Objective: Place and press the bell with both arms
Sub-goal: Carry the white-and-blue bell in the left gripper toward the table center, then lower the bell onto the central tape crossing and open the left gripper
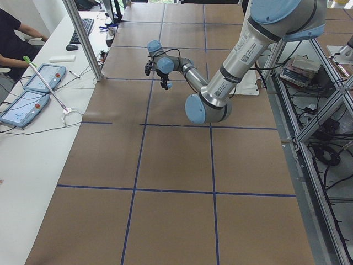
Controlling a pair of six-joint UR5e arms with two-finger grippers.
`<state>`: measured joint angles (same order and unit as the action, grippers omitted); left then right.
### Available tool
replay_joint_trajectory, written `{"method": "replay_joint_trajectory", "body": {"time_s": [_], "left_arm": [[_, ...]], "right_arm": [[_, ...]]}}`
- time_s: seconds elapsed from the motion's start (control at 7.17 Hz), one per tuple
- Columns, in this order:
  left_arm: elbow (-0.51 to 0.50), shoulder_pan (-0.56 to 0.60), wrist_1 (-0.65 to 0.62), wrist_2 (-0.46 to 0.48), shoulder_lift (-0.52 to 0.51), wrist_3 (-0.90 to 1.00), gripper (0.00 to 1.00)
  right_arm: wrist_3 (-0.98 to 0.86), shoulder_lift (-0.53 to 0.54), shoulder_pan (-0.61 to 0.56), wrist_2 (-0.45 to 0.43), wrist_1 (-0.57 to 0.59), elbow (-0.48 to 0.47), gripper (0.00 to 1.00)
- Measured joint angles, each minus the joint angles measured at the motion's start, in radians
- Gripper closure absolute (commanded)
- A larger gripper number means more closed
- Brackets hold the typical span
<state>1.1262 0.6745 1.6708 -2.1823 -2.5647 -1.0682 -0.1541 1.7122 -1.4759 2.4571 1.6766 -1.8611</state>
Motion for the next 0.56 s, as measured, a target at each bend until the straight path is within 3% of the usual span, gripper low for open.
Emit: {"method": "replay_joint_trajectory", "body": {"time_s": [0.56], "left_arm": [[-0.196,-0.041,0.092,0.085,-0.128,-0.087,0.70]], "right_arm": [[0.002,-0.024,0.020,0.000,0.000,0.000,0.00]]}}
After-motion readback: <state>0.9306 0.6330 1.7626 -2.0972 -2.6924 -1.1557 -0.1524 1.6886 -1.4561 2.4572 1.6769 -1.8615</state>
